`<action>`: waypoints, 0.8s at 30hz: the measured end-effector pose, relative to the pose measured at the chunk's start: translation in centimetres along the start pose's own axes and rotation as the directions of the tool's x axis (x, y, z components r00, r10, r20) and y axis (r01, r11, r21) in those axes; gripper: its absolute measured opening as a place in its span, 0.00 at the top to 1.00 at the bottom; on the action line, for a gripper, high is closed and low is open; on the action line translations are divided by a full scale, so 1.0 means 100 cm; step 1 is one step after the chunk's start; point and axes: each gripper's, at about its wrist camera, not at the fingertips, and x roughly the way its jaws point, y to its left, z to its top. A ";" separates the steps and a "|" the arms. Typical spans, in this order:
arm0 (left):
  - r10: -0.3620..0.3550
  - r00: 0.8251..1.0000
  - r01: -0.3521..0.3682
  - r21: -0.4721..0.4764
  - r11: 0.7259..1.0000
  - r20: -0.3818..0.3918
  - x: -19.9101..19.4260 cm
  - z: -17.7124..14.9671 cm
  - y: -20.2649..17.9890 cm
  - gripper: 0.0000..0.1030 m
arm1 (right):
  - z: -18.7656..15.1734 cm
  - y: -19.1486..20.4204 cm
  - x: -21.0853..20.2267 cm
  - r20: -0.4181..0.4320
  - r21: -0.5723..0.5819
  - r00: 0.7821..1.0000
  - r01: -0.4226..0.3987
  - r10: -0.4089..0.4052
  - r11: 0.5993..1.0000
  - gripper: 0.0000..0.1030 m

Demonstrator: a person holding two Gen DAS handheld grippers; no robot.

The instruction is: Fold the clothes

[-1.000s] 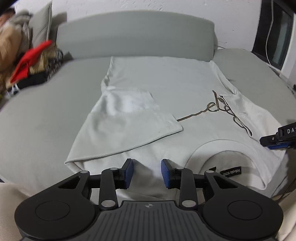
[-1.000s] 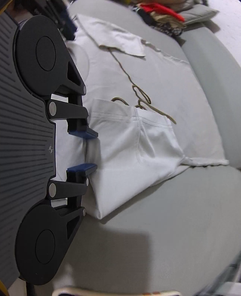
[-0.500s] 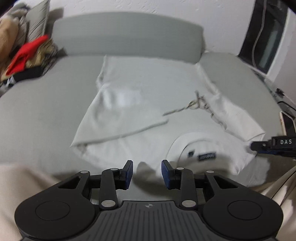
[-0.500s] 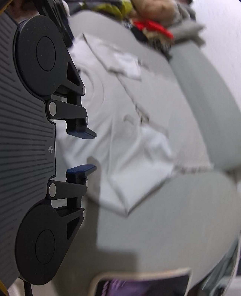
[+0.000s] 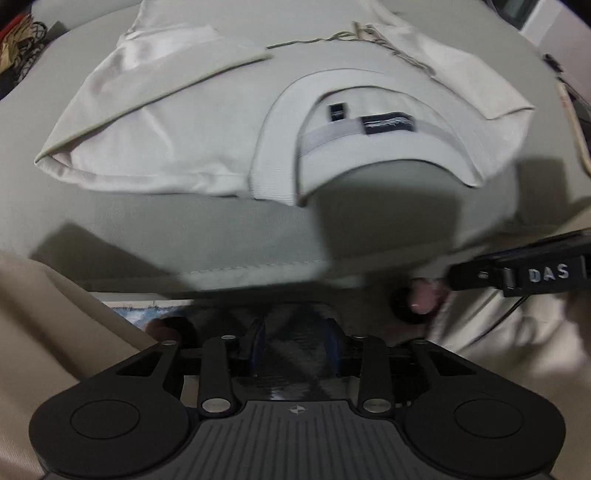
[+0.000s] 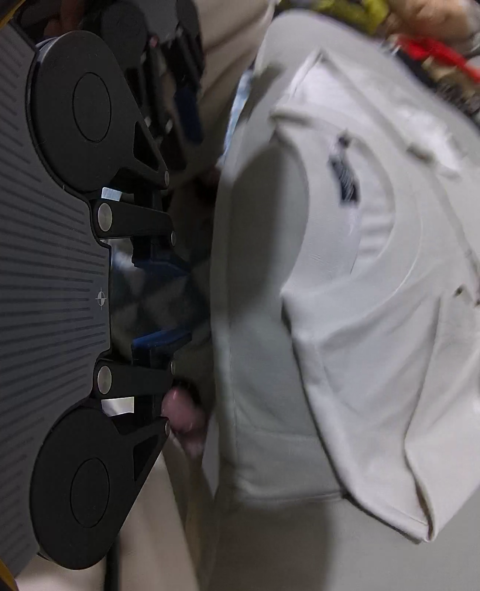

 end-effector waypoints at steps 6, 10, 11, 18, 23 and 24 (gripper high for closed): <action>-0.087 0.968 0.103 -0.056 0.993 0.236 -0.078 0.034 0.017 0.60 | 0.025 0.013 -0.083 0.265 0.005 0.955 -0.137 0.131 0.991 0.41; -0.062 0.914 0.120 -0.121 0.985 0.402 -0.135 0.072 0.048 0.56 | 0.053 0.015 -0.160 0.462 -0.029 0.876 -0.143 0.140 0.989 0.20; -0.053 0.899 0.124 -0.137 0.983 0.436 -0.146 0.083 0.057 0.55 | 0.062 0.014 -0.172 0.492 -0.029 0.860 -0.137 0.133 0.990 0.18; 0.022 0.858 0.117 -0.237 0.964 0.513 -0.167 0.167 0.111 0.42 | 0.145 -0.002 -0.215 0.547 -0.003 0.833 -0.092 0.079 0.996 0.11; 0.031 0.906 0.103 -0.289 0.952 0.422 -0.112 0.235 0.156 0.46 | 0.223 -0.018 -0.175 0.485 0.031 0.875 -0.005 -0.011 0.999 0.11; 0.036 0.914 0.095 -0.298 0.950 0.404 -0.098 0.248 0.166 0.47 | 0.242 -0.021 -0.152 0.467 0.049 0.884 -0.005 -0.018 0.999 0.11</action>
